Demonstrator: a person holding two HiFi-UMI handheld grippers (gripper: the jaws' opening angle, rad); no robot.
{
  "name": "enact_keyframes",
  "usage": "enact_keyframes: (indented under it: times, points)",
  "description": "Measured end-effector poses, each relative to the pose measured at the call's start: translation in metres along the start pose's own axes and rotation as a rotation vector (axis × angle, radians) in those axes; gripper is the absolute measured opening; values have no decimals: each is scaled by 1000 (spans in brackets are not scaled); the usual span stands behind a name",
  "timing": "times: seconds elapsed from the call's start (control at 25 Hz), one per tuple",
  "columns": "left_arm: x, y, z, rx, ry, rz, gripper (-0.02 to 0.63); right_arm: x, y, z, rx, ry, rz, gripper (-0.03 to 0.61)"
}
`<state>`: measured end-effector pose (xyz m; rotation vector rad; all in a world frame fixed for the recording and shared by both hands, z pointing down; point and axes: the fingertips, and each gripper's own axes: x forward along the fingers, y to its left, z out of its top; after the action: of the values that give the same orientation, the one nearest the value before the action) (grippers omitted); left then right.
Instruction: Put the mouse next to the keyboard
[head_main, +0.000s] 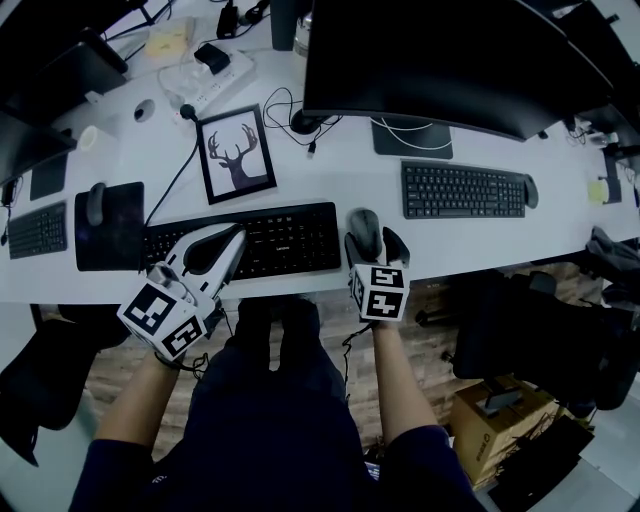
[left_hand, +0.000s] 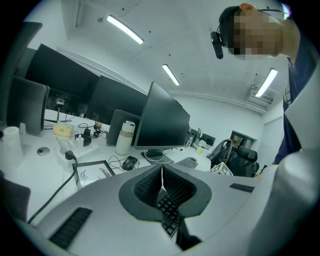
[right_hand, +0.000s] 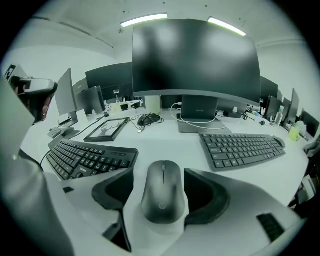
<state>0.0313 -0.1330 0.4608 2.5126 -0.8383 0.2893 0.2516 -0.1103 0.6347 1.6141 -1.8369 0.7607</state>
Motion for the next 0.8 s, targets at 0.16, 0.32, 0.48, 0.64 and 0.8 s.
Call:
enact_keyframes:
  times: [0.16,0.32,0.48,0.64,0.8]
  points:
    - [-8,-1,3,4,-10,-5,31,-11,6,8,5,-24,-5,318]
    - [-16,0,7,8,-21,-14,31,-21,13,17,8,-48,-10,316]
    - [-21,0,13,18,-34,-28,31,-32,21,26,13,-74,-16,311]
    - [-28,1,19,26,-48,-41,31,-45,30,35,20,-101,-21,306]
    - [-36,4,25,32,-60,-46,31,-58,40,47,25,-136,-18,302]
